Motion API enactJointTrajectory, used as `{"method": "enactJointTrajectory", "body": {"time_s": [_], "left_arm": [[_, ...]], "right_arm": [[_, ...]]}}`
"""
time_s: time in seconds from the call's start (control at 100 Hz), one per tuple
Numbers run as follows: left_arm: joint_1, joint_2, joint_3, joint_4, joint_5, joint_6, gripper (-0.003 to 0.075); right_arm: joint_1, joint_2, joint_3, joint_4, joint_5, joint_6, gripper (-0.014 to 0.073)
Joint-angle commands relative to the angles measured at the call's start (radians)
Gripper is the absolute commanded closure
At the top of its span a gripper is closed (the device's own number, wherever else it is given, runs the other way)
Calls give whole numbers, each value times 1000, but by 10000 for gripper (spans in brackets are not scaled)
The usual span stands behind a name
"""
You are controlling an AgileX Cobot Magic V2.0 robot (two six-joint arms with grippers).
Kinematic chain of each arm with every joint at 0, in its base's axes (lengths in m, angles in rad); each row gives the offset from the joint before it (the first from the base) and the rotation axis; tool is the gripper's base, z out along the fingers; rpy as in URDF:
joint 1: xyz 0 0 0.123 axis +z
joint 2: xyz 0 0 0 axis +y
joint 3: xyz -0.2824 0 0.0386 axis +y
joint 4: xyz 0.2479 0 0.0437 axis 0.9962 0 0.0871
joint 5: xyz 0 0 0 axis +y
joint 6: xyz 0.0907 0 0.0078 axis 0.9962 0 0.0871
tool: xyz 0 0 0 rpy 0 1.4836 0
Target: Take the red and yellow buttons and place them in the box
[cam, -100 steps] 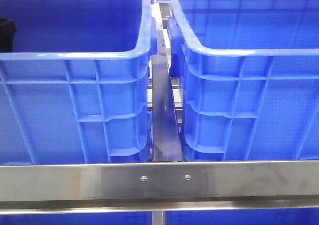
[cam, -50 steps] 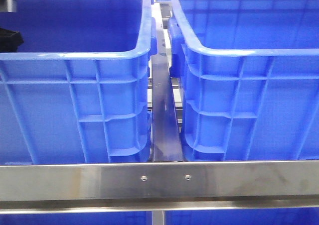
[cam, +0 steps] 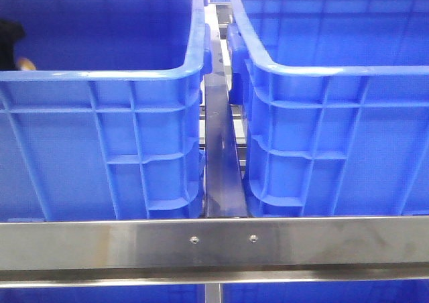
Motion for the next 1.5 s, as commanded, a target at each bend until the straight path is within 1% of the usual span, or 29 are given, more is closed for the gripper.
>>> {"method": "enactJointTrajectory", "body": {"time_s": [0.0,0.14,0.24,0.38,0.71,0.97,1.18,1.37,1.49], "left_arm": [[-5,-109,-32,-71,-16,62,654],[-5,-181,-32,-185,9,170,654],[-9,-215,-32,-265,79,277,654],[-72,-228,-32,-343,166,388,654],[-316,-228,-32,-403,225,433,658],[-444,-228,-32,-424,225,433,658],[-493,-228,-32,-490,225,433,658],[-490,-228,-32,-497,225,433,658],[-490,-228,-32,-497,224,433,658]], "right_arm": [[-6,-23,-17,-12,-73,-3,656],[-6,-23,-17,-12,-73,-3,656],[-6,-23,-17,-12,-73,-3,656],[-6,-23,-17,-12,-73,-3,656],[-6,-23,-17,-12,-74,-3,656],[-6,-23,-17,-12,-74,-3,656],[-6,-23,-17,-12,-86,-3,656],[-6,-23,-18,-12,-112,-3,656],[-6,-22,-44,-12,-95,-3,656]]}}
